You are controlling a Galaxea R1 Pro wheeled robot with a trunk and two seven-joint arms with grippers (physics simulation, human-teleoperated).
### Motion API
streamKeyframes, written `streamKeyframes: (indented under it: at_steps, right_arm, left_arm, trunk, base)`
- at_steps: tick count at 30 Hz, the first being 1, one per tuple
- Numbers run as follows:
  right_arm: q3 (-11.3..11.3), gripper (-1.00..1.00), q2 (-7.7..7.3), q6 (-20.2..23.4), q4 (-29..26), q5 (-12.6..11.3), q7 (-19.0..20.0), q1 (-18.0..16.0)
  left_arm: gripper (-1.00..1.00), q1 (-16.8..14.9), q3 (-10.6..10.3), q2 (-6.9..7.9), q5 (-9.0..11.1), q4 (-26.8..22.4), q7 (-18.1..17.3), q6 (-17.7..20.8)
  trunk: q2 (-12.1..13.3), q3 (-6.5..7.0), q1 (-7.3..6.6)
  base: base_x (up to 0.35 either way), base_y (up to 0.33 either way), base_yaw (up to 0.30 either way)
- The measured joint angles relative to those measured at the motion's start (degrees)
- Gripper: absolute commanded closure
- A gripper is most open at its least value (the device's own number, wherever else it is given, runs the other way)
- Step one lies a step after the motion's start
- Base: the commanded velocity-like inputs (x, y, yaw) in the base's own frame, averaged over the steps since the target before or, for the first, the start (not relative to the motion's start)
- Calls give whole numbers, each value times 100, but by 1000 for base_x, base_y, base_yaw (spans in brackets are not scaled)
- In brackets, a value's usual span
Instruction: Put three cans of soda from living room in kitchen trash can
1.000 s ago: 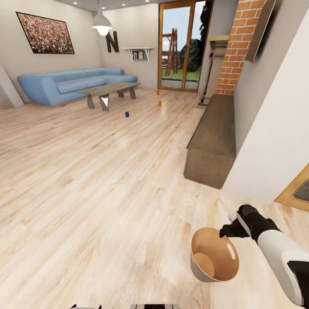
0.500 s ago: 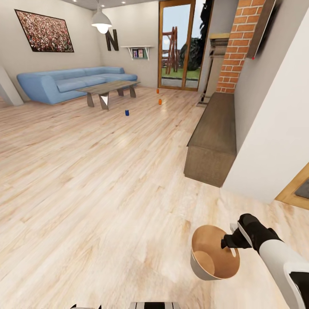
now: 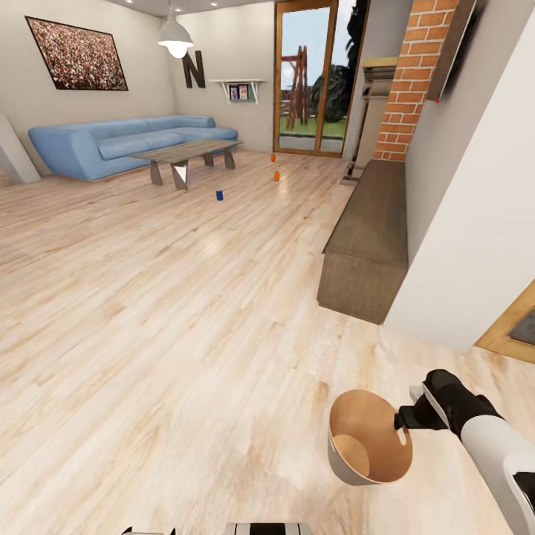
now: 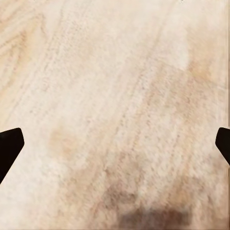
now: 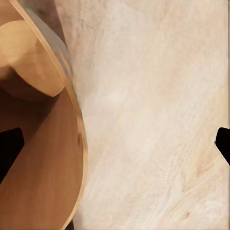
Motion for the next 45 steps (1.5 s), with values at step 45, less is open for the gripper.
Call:
streamKeyframes:
  at_steps: [45]
  right_arm:
    - [51,-100,63,-307,69,21,-9,1]
  left_arm:
    - [-100,0,-2,0,-7,16,0,5]
  trunk:
    - [-61,-440,64]
  base:
    - [0,-2,0]
